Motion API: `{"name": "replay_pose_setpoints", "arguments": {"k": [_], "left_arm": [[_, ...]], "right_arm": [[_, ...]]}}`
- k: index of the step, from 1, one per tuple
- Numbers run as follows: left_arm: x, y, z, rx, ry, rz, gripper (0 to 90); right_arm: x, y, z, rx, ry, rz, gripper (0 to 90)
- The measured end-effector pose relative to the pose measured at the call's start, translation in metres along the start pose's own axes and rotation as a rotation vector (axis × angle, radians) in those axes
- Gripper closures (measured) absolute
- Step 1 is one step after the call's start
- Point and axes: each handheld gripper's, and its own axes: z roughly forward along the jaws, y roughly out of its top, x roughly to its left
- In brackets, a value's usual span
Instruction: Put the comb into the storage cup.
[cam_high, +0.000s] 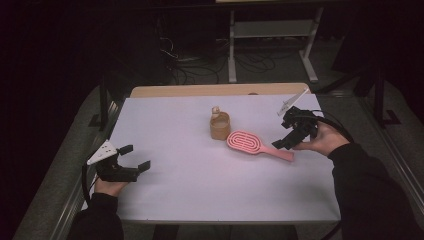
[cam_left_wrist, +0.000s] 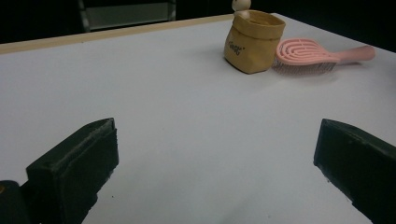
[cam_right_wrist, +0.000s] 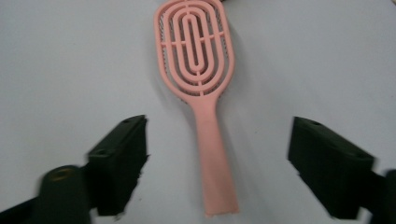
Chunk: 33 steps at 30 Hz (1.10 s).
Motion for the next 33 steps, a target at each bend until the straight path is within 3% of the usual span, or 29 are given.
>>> {"name": "replay_pose_setpoints", "arguments": {"k": [1,3,12,33], "left_arm": [[0.0,0.0,0.0,0.0,0.0,0.002,0.0],[0.0,0.001,0.001,-0.002,-0.002,0.004,0.0],[0.002,0.0,0.002,-0.003,-0.01,-0.01,0.0],[-0.001,-0.001,0.0,0.003,-0.007,0.0,0.0]], "right_arm": [[0.0,0.0,0.0,0.0,0.0,0.0,11.4],[0.0,0.003,0.01,0.029,0.012,-0.016,0.0],[0.0,0.007,0.027,0.052,0.039,-0.074,0.0],[-0.014,-0.007,0.068,0.098,0.099,-0.046,20.5]]}}
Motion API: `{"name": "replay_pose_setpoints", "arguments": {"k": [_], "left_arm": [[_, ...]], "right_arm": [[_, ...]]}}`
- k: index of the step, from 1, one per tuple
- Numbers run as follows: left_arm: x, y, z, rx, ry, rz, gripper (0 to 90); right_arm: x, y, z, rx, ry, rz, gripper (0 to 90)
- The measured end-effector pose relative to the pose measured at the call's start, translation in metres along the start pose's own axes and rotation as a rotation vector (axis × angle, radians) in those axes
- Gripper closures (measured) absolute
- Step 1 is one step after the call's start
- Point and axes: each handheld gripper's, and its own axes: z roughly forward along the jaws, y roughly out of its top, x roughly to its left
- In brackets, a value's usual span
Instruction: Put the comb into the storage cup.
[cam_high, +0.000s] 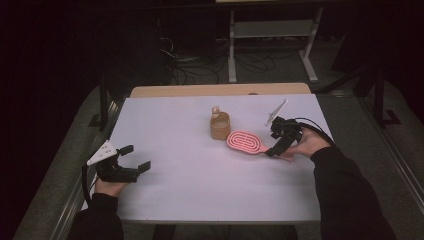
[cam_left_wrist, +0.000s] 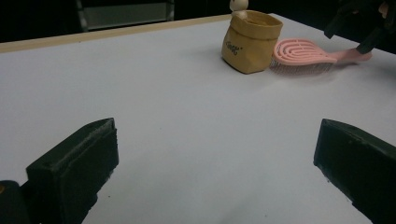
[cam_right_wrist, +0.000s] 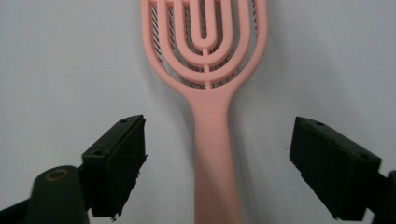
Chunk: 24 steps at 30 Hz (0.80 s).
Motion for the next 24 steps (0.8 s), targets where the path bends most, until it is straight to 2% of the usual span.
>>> {"name": "replay_pose_setpoints", "arguments": {"k": [12,24], "left_arm": [[0.0,0.0,0.0,-0.005,0.001,-0.003,0.0],[0.0,0.0,0.0,0.0,0.0,0.0,0.0]], "right_arm": [[0.0,0.001,0.012,0.023,0.009,-0.015,30.9],[0.002,0.0,0.023,0.046,-0.008,-0.016,47.7]]}}
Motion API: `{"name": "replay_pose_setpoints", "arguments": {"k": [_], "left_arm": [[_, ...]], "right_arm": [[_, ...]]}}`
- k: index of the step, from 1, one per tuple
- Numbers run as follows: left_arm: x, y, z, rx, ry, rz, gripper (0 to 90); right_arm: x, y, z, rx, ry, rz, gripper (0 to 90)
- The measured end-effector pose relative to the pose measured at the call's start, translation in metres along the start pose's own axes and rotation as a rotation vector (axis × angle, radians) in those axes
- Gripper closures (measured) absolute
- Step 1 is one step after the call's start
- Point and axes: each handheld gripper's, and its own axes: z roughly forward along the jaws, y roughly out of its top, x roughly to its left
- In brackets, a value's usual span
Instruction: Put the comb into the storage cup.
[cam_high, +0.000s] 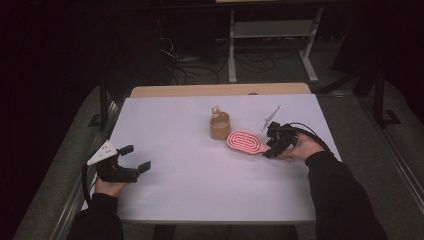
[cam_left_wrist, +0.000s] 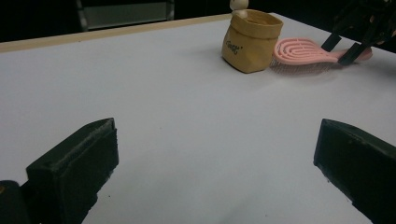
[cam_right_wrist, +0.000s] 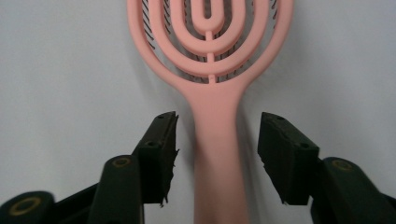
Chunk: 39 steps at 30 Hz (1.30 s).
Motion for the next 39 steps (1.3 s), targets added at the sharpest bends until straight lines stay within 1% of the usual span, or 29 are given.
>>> {"name": "replay_pose_setpoints", "arguments": {"k": [5,8,9,14,16,21,28,31,35,39], "left_arm": [[0.0,0.0,0.0,-0.001,0.001,-0.001,0.0],[0.0,0.0,0.0,-0.002,0.001,0.0,0.0],[0.0,0.0,0.0,-0.003,0.002,0.0,0.0],[0.0,0.0,0.0,-0.001,0.001,0.0,0.0],[0.0,0.0,0.0,0.0,0.002,0.001,0.0],[0.0,0.0,0.0,0.0,0.001,0.0,0.0],[0.0,0.0,0.001,0.004,0.001,0.0,0.0],[0.0,0.0,0.001,0.005,0.0,-0.002,0.0],[0.0,-0.001,0.001,0.006,0.0,-0.002,0.0],[0.0,-0.001,0.001,0.005,0.001,-0.004,0.0]], "right_arm": [[0.0,0.001,0.003,0.009,0.002,0.0,51.2],[0.001,0.003,0.006,0.016,-0.016,-0.002,56.4],[0.001,0.003,0.006,0.016,-0.016,-0.002,56.4],[0.001,0.004,0.008,0.003,0.01,0.003,64.9],[0.002,0.004,0.008,0.001,0.008,0.002,66.4],[0.003,0.002,0.007,-0.004,0.011,0.0,67.6],[0.006,-0.003,0.005,-0.013,0.031,0.009,68.0],[0.007,-0.005,0.004,-0.023,0.048,0.015,68.0],[0.009,-0.006,0.0,-0.034,0.042,0.018,68.0],[0.013,-0.005,-0.005,-0.044,0.041,0.009,68.0]]}}
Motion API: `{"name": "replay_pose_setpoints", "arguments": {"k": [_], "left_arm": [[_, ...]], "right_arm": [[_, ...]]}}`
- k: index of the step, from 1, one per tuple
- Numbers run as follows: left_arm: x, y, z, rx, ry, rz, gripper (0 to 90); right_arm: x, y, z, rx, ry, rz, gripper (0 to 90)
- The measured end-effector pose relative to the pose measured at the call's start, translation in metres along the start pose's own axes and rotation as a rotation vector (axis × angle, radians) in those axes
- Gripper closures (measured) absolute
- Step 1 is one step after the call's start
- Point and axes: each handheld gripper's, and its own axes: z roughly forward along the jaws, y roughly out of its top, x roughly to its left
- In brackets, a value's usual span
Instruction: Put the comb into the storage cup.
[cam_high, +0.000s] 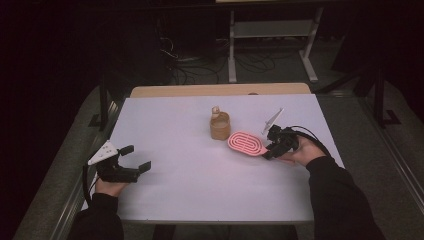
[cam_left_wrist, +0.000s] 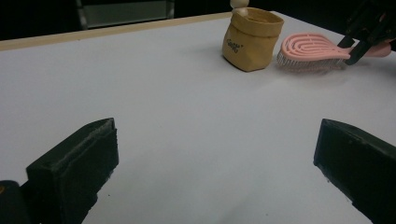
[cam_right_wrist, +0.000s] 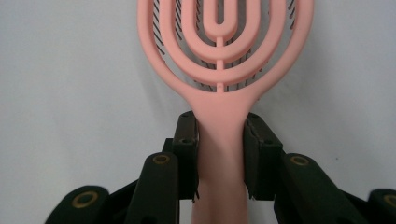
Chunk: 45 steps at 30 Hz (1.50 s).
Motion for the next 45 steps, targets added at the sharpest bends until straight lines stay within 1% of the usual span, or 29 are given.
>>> {"name": "replay_pose_setpoints", "arguments": {"k": [9,12,16,18,24,35,36,38,43,45], "left_arm": [[0.0,0.0,0.001,0.001,-0.002,0.002,0.0],[0.0,0.0,0.001,0.001,-0.003,0.004,0.0],[0.0,0.0,0.001,0.0,-0.002,0.003,0.0],[0.0,0.0,0.001,0.002,-0.003,0.005,0.0],[0.0,0.0,0.001,0.001,-0.002,0.005,0.0],[0.0,0.0,0.001,0.0,-0.004,0.005,0.0],[0.0,0.0,0.001,0.0,-0.005,0.006,0.0],[0.0,0.0,0.001,-0.001,-0.005,0.006,0.0],[-0.001,0.001,0.0,-0.006,-0.007,0.007,0.0],[0.0,0.001,0.0,-0.002,-0.008,0.007,0.0]], "right_arm": [[0.013,0.005,-0.008,-0.008,-0.016,-0.032,68.0],[0.015,0.004,-0.011,-0.029,-0.009,-0.031,68.0],[0.019,0.004,-0.011,-0.041,0.0,-0.027,68.1],[0.022,0.005,-0.011,-0.05,0.003,-0.033,68.1],[0.033,0.013,-0.014,-0.06,0.014,-0.062,68.1],[0.045,0.024,-0.026,-0.111,0.018,-0.086,68.1],[0.046,0.025,-0.027,-0.118,0.02,-0.097,68.1],[0.048,0.027,-0.029,-0.128,0.02,-0.1,68.1],[0.053,0.031,-0.035,-0.148,0.016,-0.11,68.1],[0.055,0.033,-0.037,-0.146,0.014,-0.111,68.1]]}}
